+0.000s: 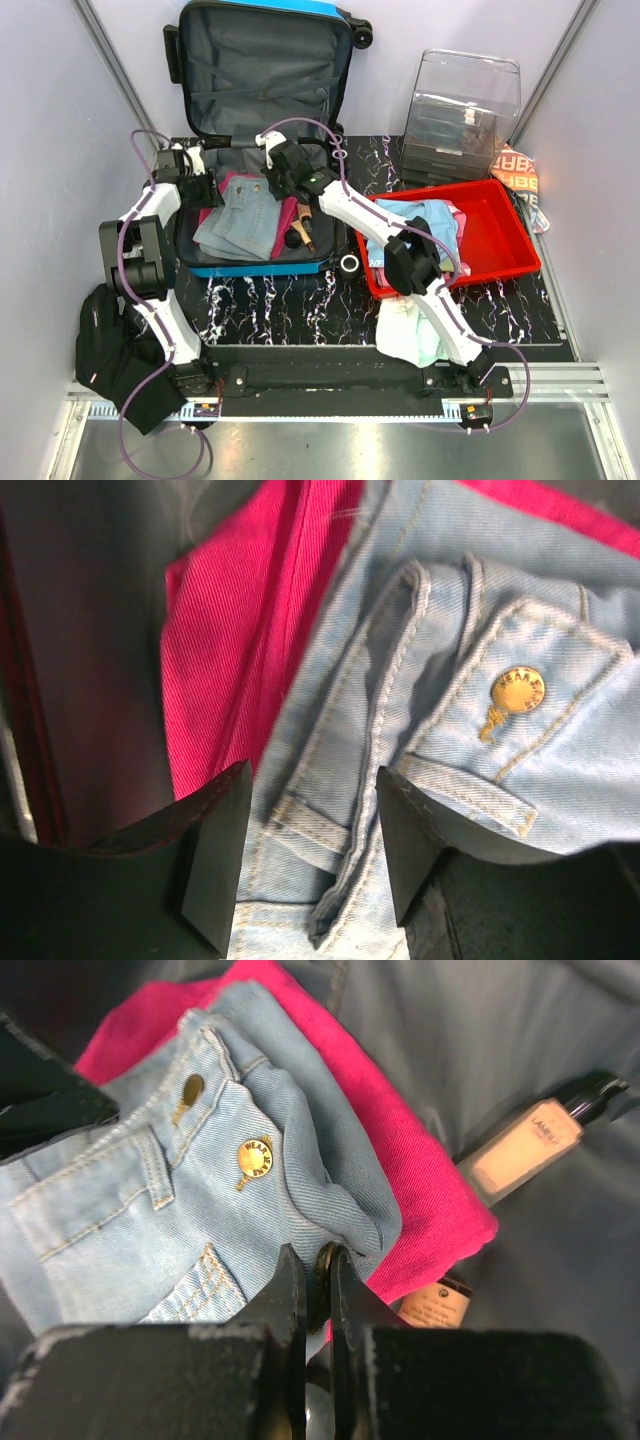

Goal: Open, take out, and arrange the luggage

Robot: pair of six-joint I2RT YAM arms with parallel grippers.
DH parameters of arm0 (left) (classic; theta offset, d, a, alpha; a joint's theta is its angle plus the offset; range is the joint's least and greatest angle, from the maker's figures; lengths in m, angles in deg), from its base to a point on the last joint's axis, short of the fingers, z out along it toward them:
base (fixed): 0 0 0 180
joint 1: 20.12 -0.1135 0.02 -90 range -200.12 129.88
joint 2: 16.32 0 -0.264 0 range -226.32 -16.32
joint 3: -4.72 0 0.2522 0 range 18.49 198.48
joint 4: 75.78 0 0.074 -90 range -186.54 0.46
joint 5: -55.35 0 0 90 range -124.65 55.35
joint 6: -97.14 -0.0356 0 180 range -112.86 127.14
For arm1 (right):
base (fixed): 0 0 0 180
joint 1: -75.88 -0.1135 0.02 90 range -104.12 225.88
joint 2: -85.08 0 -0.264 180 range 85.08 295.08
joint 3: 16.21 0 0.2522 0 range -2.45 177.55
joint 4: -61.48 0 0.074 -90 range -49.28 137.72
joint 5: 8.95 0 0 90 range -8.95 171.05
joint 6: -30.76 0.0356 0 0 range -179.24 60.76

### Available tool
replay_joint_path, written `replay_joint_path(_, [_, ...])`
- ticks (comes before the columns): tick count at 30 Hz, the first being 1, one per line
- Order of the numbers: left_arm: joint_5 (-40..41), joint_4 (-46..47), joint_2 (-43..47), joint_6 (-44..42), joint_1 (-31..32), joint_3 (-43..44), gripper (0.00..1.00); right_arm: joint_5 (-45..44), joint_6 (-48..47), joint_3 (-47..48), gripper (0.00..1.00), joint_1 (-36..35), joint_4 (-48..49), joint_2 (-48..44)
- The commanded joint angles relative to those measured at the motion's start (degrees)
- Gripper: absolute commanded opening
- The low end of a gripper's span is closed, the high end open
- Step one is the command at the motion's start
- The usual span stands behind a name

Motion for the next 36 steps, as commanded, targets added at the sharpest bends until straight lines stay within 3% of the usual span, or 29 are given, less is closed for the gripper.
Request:
replay_joint_path(1, [1.94,-0.34,-0.51,-3.02,1.06,3.58,0.57,-0.04,-2.34,-2.29,0.0,0.32,2.58,-5.97])
replay_joint_path(10, [2.03,-4.29,-7.36,-3.83,4.23,8.41,0.63,-0.22,-0.15,-8.71,0.0,2.43,3.9,-8.52])
replay_joint_path(17, [1.5,-5.35,-9.22,-4.44,5.37,8.95,0.61,-0.22,0.47,-11.26,0.0,3.31,4.95,-9.22])
replay_joint_path(20, [-0.17,-5.09,-8.43,-4.61,5.63,8.33,0.52,-0.22,0.47,-11.35,0.0,3.39,4.95,-9.22])
replay_joint_path(30, [-1.57,-4.91,-6.23,-6.81,5.9,7.54,0.02,-0.22,0.65,-12.14,0.0,3.57,5.22,-9.84])
replay_joint_path(36, [-3.5,-5.26,-2.81,-6.55,5.9,6.75,0.0,-0.48,0.91,-12.58,0.0,3.83,5.48,-11.42])
